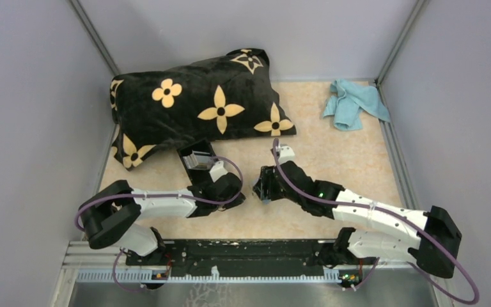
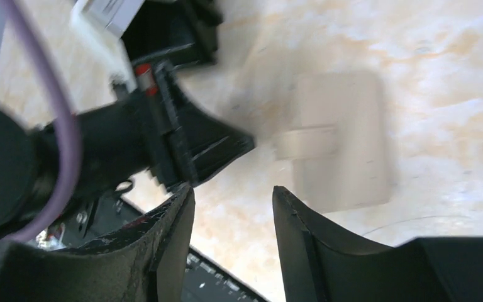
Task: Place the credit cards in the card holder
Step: Close the card holder at the center of the board.
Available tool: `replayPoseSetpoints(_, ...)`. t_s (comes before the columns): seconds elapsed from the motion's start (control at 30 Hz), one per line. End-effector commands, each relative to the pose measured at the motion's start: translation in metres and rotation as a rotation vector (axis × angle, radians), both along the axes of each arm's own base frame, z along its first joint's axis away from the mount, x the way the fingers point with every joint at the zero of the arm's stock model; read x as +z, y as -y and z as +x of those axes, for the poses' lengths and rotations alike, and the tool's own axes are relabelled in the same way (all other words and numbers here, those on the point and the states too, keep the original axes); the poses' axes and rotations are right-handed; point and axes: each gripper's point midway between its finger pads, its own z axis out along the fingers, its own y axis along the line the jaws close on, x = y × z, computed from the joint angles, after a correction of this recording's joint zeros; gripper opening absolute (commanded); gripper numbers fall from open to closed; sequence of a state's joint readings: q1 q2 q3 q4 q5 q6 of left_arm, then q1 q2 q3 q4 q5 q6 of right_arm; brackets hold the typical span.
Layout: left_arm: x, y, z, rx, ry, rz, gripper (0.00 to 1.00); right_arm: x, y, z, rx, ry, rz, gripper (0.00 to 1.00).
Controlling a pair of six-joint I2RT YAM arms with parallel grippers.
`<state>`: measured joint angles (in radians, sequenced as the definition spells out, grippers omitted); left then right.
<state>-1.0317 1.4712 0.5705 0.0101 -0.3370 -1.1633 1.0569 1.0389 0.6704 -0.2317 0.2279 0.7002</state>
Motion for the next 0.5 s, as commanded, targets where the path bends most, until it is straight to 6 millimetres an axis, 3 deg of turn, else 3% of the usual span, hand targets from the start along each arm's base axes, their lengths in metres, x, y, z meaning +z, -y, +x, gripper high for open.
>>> replayPoseSetpoints(0.0,-0.065,-0.091,-0.055,-0.036,-0.212,0.385,0.24,0.01,0.032,0.035,-0.145,0.031,-0.001,0.53)
replayPoseSetpoints(0.13,-0.067,-0.088,-0.054,-0.045,-0.214,0.382,0.24,-0.006,0.048,0.057,-0.192,-0.003,0.038,0.65)
replayPoseSetpoints(0.23,-0.069,-0.086,-0.055,-0.054,-0.221,0.38,0.24,-0.026,0.058,0.069,-0.218,-0.049,0.087,0.67)
replayPoseSetpoints(0.47,-0.071,-0.083,-0.055,-0.067,-0.225,0.377,0.24,-0.056,0.047,0.069,-0.164,-0.142,0.174,0.67)
